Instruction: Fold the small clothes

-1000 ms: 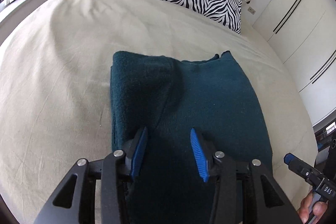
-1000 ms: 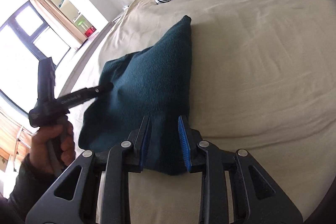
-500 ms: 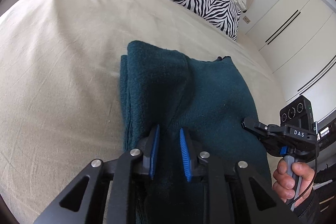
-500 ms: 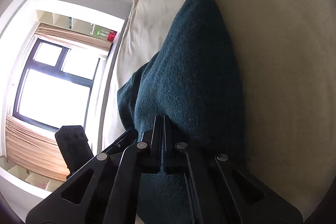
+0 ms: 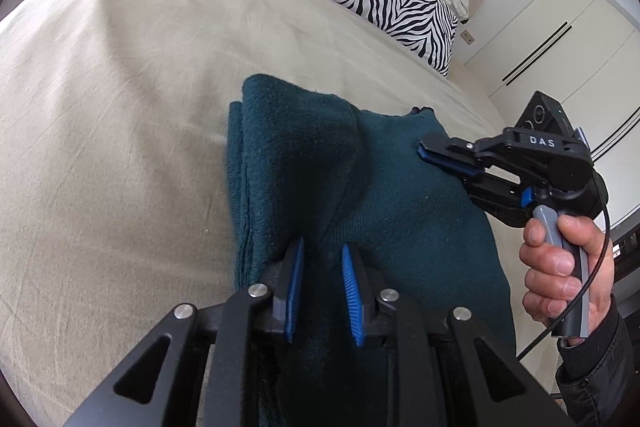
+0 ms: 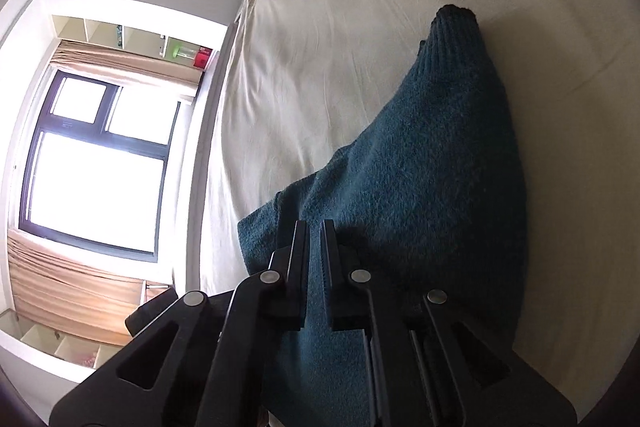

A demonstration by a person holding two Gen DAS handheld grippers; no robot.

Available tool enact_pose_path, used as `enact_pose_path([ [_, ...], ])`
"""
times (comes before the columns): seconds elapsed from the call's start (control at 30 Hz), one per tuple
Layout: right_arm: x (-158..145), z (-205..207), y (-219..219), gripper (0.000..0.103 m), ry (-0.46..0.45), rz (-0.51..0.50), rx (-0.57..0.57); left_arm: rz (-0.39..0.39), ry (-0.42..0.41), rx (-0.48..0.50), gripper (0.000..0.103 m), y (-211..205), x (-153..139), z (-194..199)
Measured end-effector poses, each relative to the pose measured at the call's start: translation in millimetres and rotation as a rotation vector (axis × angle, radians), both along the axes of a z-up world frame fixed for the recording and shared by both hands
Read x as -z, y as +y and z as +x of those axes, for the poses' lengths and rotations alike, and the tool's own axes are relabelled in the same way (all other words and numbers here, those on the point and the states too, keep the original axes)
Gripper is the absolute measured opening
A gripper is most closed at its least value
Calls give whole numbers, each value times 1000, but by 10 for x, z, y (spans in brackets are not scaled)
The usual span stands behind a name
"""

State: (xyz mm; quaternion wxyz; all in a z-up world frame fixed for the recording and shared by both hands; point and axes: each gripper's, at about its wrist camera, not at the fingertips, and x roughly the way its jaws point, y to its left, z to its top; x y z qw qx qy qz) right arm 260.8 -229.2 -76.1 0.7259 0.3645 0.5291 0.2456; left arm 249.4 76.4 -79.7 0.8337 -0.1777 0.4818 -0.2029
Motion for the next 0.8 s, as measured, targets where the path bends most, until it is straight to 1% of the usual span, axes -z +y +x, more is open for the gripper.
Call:
enact_pose_path([
  [0.07,100,146,19,0,21,-51,19,3,0,3,23,-10,-2,4],
  [0.13,185,243,-26,0,15,-99,30,4,1,8,23,-21,-1,9],
  [0.2,251,238,-90,0,11,-94,62,3,0,8,23,-29,-3,17],
  [0.27,224,251,-174,0,15,-111,95,1,0,6,23,-30,-3,18],
  [0.3,170,247,-187,3,4,-139,103,-2,1,5,23,-27,-1,20],
  [0.37,27,220,-134,7,-32,-153,90,-7,2,3,23,-25,4,21],
  [0.4,-41,213,-68,15,-38,-139,73,-10,4,1,23,-23,8,21],
  [0.43,-86,219,37,26,-38,-107,42,-14,5,-1,22,-19,11,19],
  [0.47,-142,203,155,32,-37,-76,-1,-18,6,-3,22,-13,14,17],
  [0.5,-195,211,290,46,-45,-63,-43,-21,7,-5,22,-5,20,16],
  [0.53,-235,226,436,53,-57,-65,-82,-24,8,-6,22,-1,23,17],
  [0.57,-259,217,570,53,-64,-72,-119,-27,9,-6,22,6,24,18],
  [0.63,-183,266,802,53,-39,-80,-165,-33,13,-5,22,22,32,21],
  [0.67,-118,289,874,53,-23,-87,-164,-36,14,-4,22,27,36,24],
  [0.73,-28,353,909,51,-24,-103,-139,-44,16,-4,22,43,41,34],
  [0.8,58,427,866,46,-21,-125,-117,-57,21,-6,22,60,50,44],
])
